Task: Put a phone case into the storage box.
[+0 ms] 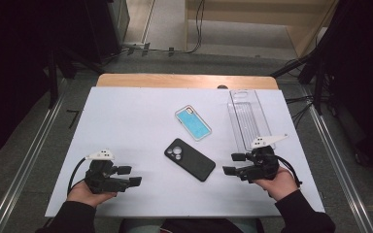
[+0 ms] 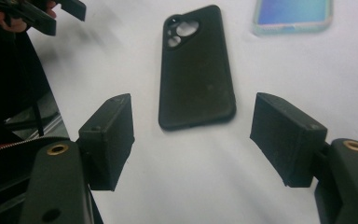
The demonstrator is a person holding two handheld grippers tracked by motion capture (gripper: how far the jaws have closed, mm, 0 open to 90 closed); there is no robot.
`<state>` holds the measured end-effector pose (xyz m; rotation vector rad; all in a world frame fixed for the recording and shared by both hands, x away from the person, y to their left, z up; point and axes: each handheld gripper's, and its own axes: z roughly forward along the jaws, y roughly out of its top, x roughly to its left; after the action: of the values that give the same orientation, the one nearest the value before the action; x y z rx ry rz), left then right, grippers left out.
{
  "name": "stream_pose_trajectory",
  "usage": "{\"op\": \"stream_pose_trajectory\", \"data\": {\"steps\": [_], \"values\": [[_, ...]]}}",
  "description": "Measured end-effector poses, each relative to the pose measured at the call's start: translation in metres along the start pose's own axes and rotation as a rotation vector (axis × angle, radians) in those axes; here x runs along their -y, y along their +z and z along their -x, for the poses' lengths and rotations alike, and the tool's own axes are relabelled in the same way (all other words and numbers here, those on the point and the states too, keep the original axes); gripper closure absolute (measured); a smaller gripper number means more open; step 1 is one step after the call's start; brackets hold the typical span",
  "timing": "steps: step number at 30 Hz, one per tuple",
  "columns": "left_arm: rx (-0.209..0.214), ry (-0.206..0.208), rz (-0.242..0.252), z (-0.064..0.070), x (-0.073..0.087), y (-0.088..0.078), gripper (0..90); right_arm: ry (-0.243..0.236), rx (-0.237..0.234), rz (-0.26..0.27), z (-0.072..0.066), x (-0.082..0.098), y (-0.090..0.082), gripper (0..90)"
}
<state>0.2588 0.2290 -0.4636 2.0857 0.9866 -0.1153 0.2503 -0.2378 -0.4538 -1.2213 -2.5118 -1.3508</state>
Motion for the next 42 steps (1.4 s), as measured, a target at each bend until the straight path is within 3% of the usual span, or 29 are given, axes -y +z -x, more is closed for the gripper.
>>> {"op": "stream_pose_trajectory", "data": {"steps": [13,16,20,23,30,42], "values": [[0.001,0.004,0.008,0.001,0.0,0.001,29.7,0.063,0.0,-0.033,0.01,0.031,-0.003,27.9],[0.001,0.005,0.008,0.0,-0.001,0.001,29.7,0.067,0.001,-0.055,0.011,0.032,0.001,27.9],[-0.003,0.005,0.009,0.001,0.0,0.001,29.6,0.059,-0.001,-0.041,0.01,0.03,0.003,27.9],[-0.002,0.002,0.007,0.0,-0.001,0.002,29.7,0.06,-0.005,-0.025,0.007,0.024,0.004,27.6],[0.002,0.004,0.014,0.001,-0.002,0.002,29.7,0.009,0.007,0.023,-0.002,-0.003,0.016,25.0],[-0.001,-0.002,0.01,0.001,-0.001,0.002,29.7,-0.022,0.029,0.005,-0.005,-0.044,0.033,23.9]]}}
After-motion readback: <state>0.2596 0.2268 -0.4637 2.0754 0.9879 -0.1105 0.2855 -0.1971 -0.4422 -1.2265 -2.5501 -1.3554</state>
